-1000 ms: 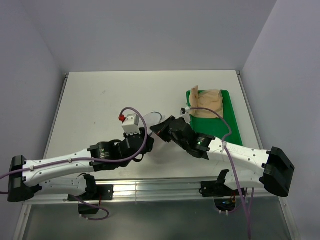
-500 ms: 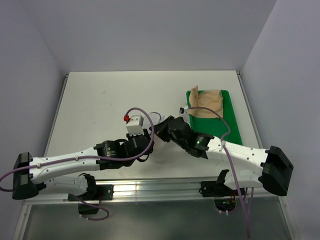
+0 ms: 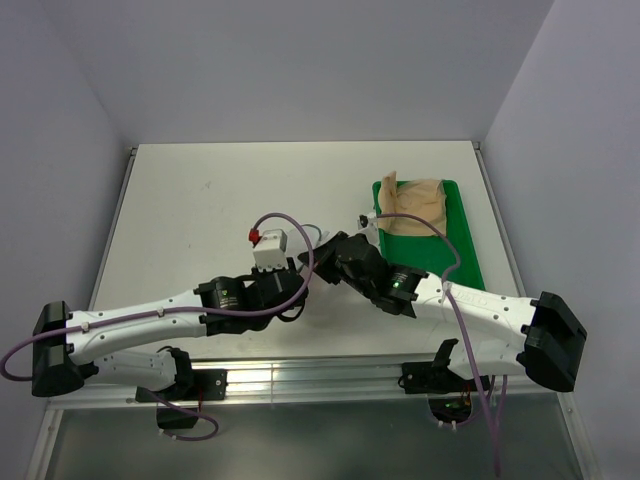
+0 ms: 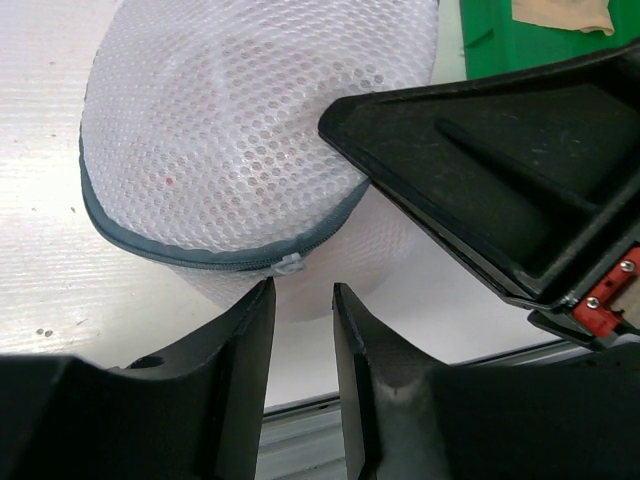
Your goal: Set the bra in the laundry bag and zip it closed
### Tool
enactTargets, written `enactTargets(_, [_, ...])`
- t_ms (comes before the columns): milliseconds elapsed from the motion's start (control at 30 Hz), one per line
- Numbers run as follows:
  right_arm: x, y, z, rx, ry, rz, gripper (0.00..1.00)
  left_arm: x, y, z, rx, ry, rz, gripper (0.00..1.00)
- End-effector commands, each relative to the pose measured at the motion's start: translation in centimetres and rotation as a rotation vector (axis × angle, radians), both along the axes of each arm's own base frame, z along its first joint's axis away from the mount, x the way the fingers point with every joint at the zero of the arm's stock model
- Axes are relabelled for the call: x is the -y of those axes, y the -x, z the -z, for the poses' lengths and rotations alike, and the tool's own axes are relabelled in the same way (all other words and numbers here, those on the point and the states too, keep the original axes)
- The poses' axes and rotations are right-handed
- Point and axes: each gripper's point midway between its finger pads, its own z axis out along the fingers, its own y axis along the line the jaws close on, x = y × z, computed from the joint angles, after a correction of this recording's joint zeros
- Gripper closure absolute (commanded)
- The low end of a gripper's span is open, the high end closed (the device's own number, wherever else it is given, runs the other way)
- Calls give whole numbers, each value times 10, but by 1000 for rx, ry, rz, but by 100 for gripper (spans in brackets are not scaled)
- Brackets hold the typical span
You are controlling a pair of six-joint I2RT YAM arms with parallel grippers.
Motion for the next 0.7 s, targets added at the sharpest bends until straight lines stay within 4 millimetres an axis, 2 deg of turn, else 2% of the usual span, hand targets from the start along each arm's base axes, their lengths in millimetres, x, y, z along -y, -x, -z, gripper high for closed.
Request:
enactTargets(0, [-6,-7,-30,53,-59,8,100,-4,-6,-13,22,13,-43,63])
enactTargets(333, [-6,-6,-30,54,-64,4,100,1,-11,-14,24,10,-33,62])
enactTargets(667, [-9,-6,-30,52,-74,-3,100,-4,-13,-17,31,14,-38,64])
